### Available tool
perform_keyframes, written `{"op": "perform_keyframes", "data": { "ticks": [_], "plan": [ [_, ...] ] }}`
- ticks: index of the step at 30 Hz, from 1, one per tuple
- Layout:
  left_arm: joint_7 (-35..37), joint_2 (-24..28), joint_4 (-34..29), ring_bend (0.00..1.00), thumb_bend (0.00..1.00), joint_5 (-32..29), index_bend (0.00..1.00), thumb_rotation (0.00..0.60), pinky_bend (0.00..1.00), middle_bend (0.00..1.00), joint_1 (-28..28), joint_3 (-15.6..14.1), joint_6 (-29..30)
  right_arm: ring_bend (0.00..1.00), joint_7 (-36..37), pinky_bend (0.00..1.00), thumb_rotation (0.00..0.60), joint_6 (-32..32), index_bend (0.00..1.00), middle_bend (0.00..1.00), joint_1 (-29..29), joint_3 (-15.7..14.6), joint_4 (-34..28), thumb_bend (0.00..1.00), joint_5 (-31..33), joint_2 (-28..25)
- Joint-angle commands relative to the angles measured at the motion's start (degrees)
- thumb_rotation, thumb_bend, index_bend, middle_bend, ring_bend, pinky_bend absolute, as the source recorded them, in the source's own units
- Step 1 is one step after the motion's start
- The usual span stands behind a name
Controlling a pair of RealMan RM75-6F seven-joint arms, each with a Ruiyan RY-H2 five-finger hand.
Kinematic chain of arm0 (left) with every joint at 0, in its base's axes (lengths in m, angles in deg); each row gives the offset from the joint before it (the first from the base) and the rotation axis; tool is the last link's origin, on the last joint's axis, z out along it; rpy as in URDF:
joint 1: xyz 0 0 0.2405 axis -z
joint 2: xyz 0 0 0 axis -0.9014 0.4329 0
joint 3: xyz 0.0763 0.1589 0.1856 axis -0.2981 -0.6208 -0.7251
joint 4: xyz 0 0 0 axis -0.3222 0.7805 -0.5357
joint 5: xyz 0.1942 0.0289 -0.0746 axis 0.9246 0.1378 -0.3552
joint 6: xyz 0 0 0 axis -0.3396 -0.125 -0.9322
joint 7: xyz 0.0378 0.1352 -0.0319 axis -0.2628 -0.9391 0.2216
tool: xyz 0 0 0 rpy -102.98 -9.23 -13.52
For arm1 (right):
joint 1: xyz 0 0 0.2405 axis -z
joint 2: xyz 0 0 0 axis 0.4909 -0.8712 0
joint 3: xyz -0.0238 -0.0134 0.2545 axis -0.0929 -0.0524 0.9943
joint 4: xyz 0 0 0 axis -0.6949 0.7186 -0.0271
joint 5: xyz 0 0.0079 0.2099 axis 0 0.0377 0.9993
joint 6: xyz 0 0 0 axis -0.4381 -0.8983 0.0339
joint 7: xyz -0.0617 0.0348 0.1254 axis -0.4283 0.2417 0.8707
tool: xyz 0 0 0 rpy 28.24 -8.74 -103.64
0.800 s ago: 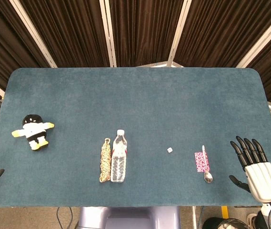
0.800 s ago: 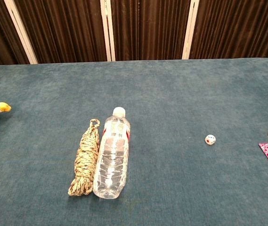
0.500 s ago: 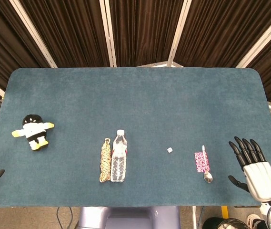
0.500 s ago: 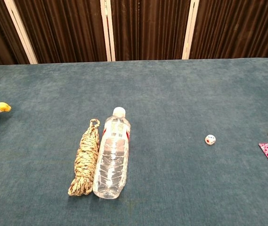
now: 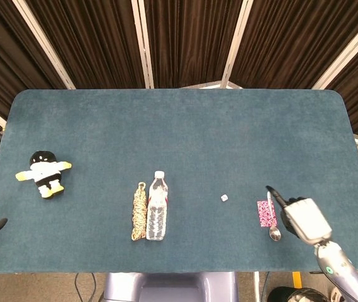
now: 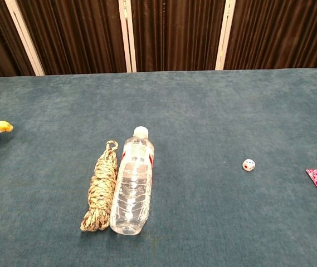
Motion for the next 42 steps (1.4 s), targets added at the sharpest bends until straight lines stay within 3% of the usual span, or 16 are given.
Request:
{"op": "perform_keyframes", "data": {
  "ticks": [1,7,13,25,42],
  "plan": [
    [-2.5,-1.1,-0.6,0.00,0.00,-1.1,0.00,0.600,0.00,0.00,0.6,0.3,-0.9,0.72,2.7,1.00,0.600,8.5,0.00,0.68,-5.7,-0.6,1.6,0.82,0.6,1.7],
    [-5.1,-2.3,-0.5,0.00,0.00,-2.5,0.00,0.600,0.00,0.00,1.5,0.5,-2.3,0.80,2.1,1.00,0.600,16.2,0.00,0.70,-9.9,-1.0,2.0,0.81,2.1,4.1],
    [-5.8,-2.8,-0.4,0.00,0.00,-4.4,0.00,0.600,0.00,0.00,1.9,1.1,-2.8,0.81,-0.7,1.00,0.600,20.8,0.00,0.70,-12.4,-1.4,3.4,0.81,4.4,7.0],
    [-6.4,-2.9,-0.5,0.00,0.00,-5.6,0.00,0.600,0.00,0.00,2.1,1.1,-3.0,0.81,-5.5,1.00,0.600,23.6,0.00,0.70,-15.1,-0.6,6.9,0.81,9.4,11.4],
    [-7.7,-3.5,-0.6,0.00,0.00,-5.7,0.00,0.600,0.00,0.00,2.4,0.8,-2.8,0.81,-8.0,1.00,0.600,23.5,0.00,0.70,-15.7,-1.8,7.5,0.81,12.6,12.0]
  ]
}}
